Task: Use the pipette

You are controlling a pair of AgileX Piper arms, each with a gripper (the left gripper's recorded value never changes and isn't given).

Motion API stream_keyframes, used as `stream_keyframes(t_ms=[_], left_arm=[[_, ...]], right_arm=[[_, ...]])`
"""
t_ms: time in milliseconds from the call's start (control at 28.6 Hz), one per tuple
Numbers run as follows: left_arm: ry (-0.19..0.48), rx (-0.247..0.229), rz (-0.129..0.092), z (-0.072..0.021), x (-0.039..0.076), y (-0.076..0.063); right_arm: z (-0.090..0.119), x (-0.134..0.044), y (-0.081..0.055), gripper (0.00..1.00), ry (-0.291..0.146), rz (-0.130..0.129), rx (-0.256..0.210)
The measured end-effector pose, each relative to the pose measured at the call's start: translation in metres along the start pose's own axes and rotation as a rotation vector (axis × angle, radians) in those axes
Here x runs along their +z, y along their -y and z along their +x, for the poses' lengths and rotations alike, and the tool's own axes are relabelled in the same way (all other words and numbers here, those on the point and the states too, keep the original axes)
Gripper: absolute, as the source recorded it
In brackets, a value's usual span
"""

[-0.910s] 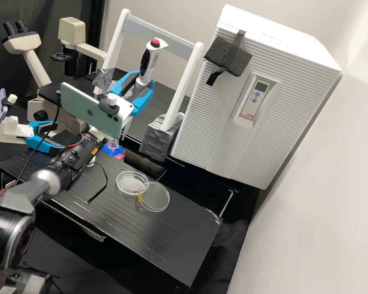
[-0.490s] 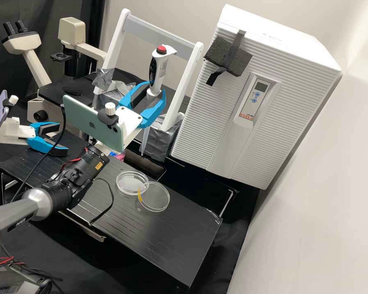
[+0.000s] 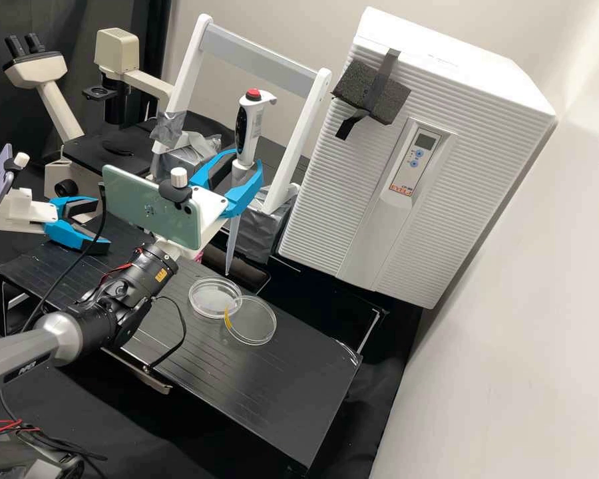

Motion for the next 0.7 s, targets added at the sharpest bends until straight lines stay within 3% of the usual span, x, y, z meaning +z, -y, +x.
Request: stream_keyframes(t_ms=[175,385,595,700], left_arm=[[-0.005,0.022,-0.011,-0.0043,-0.005,-0.009],[-0.009,0.127,0.000,-0.0123,-0.005,-0.043],[0.032,0.268,0.020,-0.0183,0.007,-0.088],[0.048,0.297,0.037,-0.0177,0.012,-0.098]], right_arm=[[0.003,0.002,0.004,0.00,0.017,0.012,-0.025],[0.014,-0.001,0.007,0.00,0.012,0.022,-0.052],[0.036,-0.021,-0.003,0.00,-0.042,0.053,-0.030],[0.048,-0.035,-0.010,0.00,-0.083,0.082,-0.002]])
